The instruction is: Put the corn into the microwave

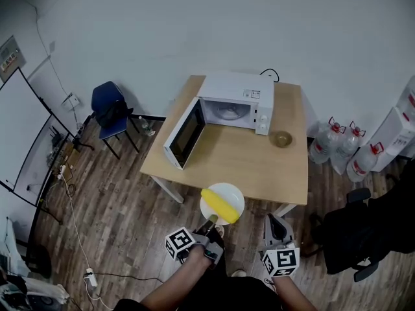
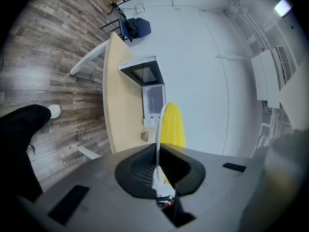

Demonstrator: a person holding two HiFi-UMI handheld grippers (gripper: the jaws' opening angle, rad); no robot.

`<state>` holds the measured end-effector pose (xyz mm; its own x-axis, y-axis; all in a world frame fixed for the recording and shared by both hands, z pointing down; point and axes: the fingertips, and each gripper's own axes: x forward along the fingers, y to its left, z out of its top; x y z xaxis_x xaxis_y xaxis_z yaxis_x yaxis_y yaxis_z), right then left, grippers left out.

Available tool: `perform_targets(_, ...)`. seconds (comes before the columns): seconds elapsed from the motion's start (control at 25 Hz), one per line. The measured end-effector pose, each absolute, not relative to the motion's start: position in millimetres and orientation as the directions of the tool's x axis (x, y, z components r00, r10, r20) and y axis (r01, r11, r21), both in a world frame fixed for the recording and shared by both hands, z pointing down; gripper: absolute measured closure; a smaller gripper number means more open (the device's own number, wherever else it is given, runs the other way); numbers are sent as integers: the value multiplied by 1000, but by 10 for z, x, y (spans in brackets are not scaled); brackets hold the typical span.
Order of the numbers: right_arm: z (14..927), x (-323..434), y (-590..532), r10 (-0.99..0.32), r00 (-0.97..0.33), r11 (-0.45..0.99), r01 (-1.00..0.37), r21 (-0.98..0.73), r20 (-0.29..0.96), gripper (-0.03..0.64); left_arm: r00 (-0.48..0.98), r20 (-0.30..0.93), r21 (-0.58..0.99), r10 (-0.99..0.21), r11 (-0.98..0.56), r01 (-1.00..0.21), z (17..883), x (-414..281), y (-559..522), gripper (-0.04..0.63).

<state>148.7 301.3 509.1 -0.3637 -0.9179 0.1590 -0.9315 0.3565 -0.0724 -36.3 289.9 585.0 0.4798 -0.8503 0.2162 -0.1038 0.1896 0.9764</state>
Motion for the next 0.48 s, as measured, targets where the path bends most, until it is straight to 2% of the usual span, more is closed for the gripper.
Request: perform_targets(0.48,5141,1334,1747,-940,-285,285,-958,-27,186,557,531,229,972,-816,217,-87,5995,-486,1659,577)
